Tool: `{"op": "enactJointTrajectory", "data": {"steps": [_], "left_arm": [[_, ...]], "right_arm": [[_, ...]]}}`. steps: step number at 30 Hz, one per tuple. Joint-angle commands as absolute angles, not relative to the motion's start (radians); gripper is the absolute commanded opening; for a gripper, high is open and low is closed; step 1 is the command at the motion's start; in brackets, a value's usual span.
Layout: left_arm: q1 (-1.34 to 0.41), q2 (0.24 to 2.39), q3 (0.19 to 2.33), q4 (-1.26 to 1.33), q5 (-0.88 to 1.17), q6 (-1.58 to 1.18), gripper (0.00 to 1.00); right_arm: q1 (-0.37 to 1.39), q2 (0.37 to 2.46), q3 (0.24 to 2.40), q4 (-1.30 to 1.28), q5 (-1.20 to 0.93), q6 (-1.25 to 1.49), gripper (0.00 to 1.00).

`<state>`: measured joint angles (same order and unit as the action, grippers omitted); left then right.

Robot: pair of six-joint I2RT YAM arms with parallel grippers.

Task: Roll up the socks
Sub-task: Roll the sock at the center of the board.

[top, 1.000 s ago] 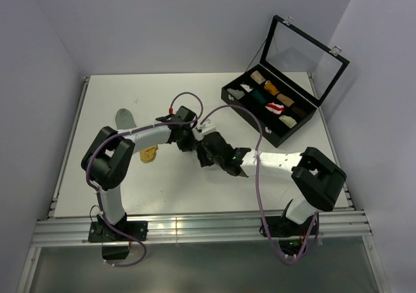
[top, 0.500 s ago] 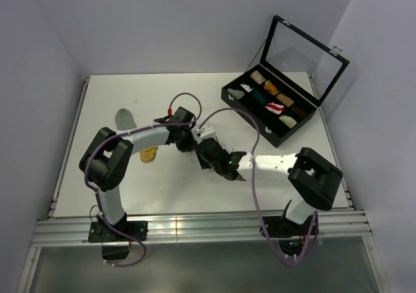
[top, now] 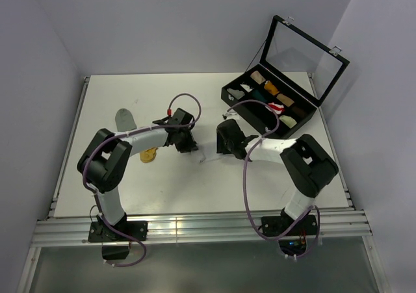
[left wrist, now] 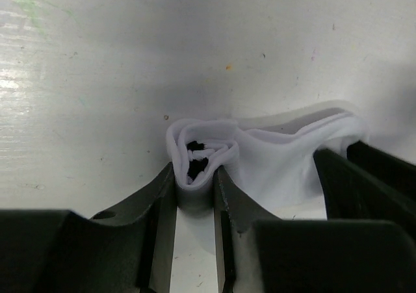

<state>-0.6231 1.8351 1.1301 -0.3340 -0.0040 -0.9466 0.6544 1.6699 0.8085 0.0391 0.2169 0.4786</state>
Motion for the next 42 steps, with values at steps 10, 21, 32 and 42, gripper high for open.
{"op": "enactJointTrajectory", "data": {"steps": [10, 21, 32, 42], "left_arm": [[-0.623, 1.76, 1.04, -0.422, -0.048, -0.796, 0.07], [-0.629, 1.712, 0.991, -0.356, -0.022, -0.762, 0.07], [-0.65, 1.819, 1.014, -0.411, 0.005, -0.744, 0.07], [-0.65, 1.844, 1.035, -0.452, -0.044, -0.821, 0.05]], "right_arm": [[0.565, 1.913, 1.07, -0.107, 0.126, 0.382, 0.49], [0.554, 1.973, 1.167, -0.189, 0.094, 0.344, 0.49], [0.554, 1.994, 1.212, -0.212, 0.06, 0.304, 0.5], [0.578, 1.706, 1.037, -0.04, -0.002, 0.313, 0.55]]}}
